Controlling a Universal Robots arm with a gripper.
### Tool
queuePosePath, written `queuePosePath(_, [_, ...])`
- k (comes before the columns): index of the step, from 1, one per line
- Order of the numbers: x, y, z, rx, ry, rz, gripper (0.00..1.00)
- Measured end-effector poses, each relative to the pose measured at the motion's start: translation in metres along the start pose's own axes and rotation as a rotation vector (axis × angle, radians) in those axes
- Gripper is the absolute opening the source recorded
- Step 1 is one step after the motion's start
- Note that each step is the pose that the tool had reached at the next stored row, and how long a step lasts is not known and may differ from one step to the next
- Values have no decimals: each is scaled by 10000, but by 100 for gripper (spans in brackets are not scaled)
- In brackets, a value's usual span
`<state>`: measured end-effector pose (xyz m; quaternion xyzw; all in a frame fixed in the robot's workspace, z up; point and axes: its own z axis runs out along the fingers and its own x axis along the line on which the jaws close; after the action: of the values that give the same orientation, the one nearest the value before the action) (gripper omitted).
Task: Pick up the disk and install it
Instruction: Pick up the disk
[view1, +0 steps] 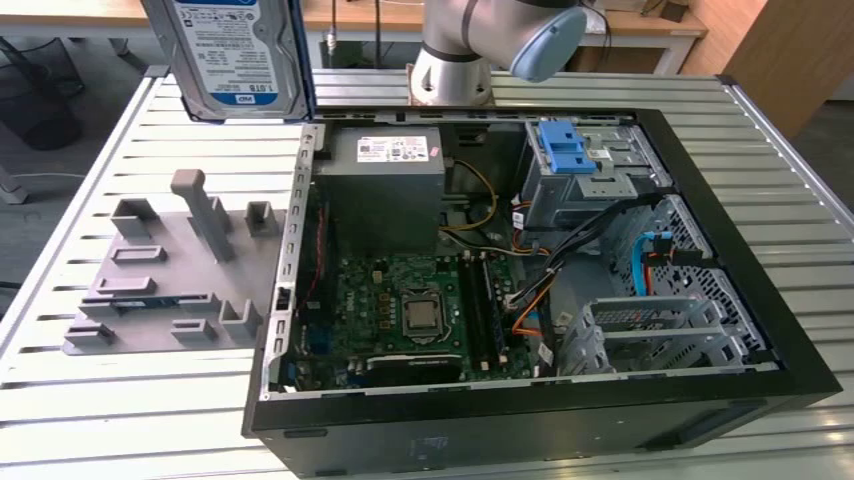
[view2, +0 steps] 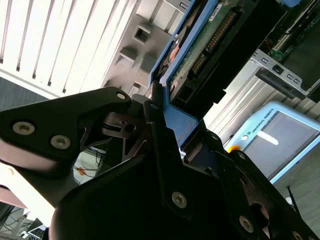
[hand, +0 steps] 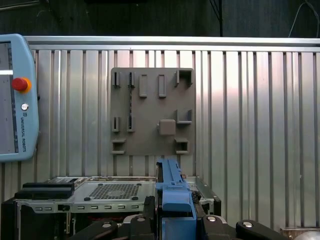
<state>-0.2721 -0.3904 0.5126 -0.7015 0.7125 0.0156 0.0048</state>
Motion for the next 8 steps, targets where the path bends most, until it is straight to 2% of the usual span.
queuePosePath(8, [1,-84,-1,0,0,0,37])
